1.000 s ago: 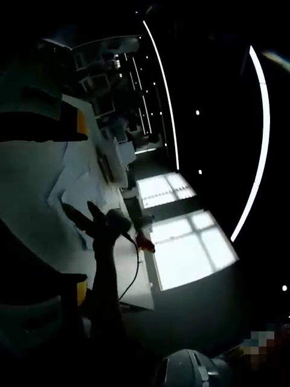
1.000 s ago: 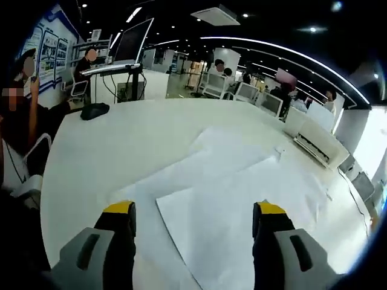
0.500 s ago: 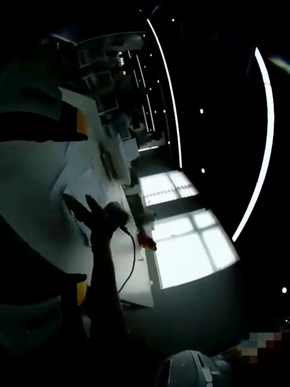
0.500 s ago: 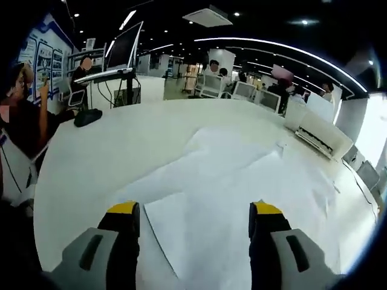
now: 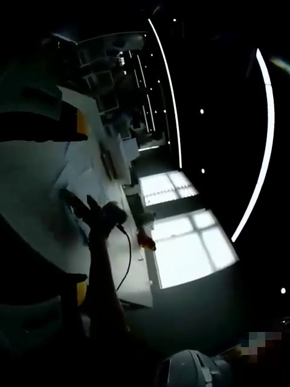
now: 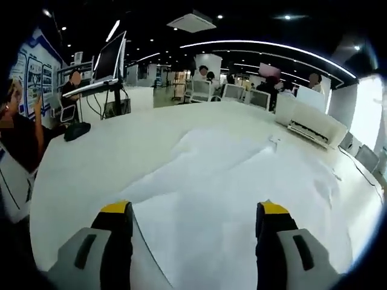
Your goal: Organize the stack of printing papers by aligning and flattening the scattered papers on the table
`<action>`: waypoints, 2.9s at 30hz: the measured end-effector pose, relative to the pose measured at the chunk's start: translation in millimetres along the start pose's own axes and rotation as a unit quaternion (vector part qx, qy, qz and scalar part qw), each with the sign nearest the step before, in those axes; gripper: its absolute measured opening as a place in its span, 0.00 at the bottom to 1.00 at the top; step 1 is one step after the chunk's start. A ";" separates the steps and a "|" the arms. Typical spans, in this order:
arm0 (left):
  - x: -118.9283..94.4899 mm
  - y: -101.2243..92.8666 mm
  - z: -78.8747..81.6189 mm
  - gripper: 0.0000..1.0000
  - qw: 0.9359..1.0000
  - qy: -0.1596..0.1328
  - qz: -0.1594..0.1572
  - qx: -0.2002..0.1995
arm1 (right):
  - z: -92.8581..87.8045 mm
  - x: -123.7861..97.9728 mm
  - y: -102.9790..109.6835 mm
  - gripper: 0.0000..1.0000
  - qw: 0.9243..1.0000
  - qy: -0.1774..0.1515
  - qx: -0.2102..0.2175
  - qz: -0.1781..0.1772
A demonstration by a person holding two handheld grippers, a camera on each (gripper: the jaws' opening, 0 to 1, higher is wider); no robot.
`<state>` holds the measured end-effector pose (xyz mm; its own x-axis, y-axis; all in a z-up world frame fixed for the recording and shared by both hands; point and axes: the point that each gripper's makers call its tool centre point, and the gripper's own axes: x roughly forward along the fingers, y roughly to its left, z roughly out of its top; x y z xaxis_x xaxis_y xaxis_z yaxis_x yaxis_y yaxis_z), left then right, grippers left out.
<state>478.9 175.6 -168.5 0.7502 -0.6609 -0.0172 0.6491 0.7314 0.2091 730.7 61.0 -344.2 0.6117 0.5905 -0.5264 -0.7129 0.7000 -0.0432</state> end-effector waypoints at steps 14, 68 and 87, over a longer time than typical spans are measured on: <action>1.4 -5.7 -2.3 0.92 1.000 0.000 -0.006 0.000 | -9.8 4.7 0.6 0.72 0.999 -0.013 0.031 0.002; 2.5 -3.7 2.5 0.89 1.000 -0.005 -0.010 0.000 | -18.8 -23.7 -48.8 0.14 0.985 -0.068 0.146 0.058; 4.3 -8.6 2.0 0.89 1.000 -0.002 -0.014 0.001 | -26.5 -34.2 -53.4 0.20 0.992 -0.087 0.061 0.064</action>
<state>476.3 166.2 -168.4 0.7319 -0.6812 -0.0190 0.6689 0.7128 0.2108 738.8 -7.2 -346.4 0.5759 0.7308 -0.3663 -0.7484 0.6516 0.1234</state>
